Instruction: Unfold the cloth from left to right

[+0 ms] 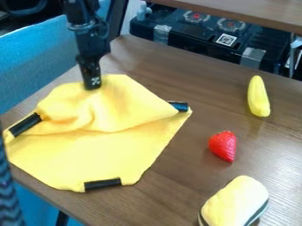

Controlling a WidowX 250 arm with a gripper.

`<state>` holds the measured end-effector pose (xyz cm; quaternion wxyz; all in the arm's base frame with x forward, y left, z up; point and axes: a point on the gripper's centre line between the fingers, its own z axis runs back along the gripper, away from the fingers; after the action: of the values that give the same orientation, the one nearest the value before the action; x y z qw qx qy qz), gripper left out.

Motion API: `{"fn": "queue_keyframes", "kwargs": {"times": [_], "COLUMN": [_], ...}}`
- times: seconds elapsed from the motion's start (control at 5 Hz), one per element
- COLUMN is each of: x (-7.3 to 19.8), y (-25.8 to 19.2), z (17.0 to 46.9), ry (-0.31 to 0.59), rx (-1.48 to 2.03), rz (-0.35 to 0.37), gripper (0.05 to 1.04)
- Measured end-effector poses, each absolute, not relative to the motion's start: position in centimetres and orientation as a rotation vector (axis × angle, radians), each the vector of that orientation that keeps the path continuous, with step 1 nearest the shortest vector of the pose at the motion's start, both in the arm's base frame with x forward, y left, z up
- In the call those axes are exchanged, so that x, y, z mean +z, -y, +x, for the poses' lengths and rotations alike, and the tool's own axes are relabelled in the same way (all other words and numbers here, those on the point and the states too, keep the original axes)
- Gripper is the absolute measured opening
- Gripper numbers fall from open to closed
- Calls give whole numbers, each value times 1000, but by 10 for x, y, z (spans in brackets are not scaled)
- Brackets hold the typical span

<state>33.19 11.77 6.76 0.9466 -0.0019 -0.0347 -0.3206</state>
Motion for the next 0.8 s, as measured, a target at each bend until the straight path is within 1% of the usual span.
{"fn": "queue_keyframes", "kwargs": {"times": [0.2, 0.4, 0.6, 0.8], "x": [69, 66, 66, 67], "y": [-130, -142, -151, -160], "z": [356, 371, 379, 383], "ry": [64, 59, 73, 85], "rx": [-646, -628, -610, -560], "rz": [9, 21, 35, 24], "gripper": [63, 63, 63, 61]}}
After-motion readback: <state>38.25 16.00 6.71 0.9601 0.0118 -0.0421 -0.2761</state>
